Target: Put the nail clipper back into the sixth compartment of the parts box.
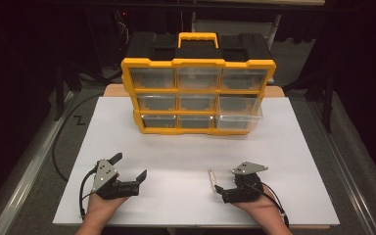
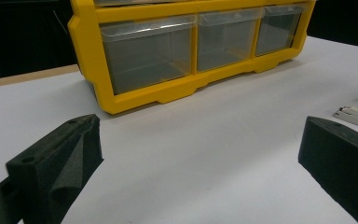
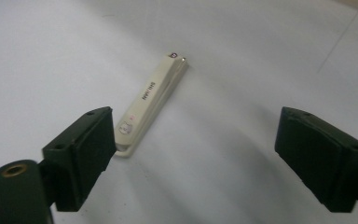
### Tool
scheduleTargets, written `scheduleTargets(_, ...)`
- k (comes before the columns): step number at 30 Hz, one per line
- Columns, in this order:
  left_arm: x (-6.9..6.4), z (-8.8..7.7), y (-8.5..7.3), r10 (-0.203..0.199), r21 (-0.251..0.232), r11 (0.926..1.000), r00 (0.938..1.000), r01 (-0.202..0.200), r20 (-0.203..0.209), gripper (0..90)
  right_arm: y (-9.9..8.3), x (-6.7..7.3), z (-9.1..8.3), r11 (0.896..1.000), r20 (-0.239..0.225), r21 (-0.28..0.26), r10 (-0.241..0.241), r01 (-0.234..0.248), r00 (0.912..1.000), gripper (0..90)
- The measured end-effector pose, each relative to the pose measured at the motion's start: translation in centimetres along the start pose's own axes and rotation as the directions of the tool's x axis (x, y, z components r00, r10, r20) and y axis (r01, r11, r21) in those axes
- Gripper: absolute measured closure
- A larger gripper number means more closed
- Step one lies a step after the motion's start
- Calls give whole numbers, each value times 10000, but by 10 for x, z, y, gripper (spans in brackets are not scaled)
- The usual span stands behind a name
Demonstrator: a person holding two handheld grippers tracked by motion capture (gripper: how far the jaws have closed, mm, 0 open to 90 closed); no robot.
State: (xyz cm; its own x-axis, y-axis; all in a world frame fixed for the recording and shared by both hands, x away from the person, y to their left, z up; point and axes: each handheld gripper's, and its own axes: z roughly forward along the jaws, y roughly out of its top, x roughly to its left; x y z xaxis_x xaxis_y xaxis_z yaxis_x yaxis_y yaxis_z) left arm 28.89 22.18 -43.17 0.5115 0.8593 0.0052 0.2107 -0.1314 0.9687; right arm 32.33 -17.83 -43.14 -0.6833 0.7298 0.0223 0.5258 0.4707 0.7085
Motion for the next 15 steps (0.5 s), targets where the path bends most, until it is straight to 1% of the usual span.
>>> scheduleTargets(4,-1,0,0,95,12,10000,10000,-95,19,3,3,5,3,9999,-196,-62,-85,84,9998,221)
scheduleTargets(6,0,0,0,91,13,10000,10000,-91,13,3,5,7,5,9998,-265,-99,-172,169,9995,247)
scheduleTargets(9,0,0,0,59,-2,10000,10000,-59,-11,3,9,10,10,9998,-409,-113,-148,144,9991,292)
scheduleTargets(10,1,0,0,45,1,10000,10000,-45,-12,3,10,12,12,9998,-423,-112,-190,185,9989,321)
scheduleTargets(11,1,-1,0,38,1,10000,10000,-38,-3,3,11,13,13,9998,-420,-76,-213,210,9989,375)
scheduleTargets(12,1,-1,0,37,-7,10000,10000,-37,3,3,13,14,15,9996,-445,-65,-270,267,9986,407)
scheduleTargets(15,1,-1,0,35,-11,10000,10000,-35,6,3,18,17,19,9995,-336,-119,-310,306,9990,460)
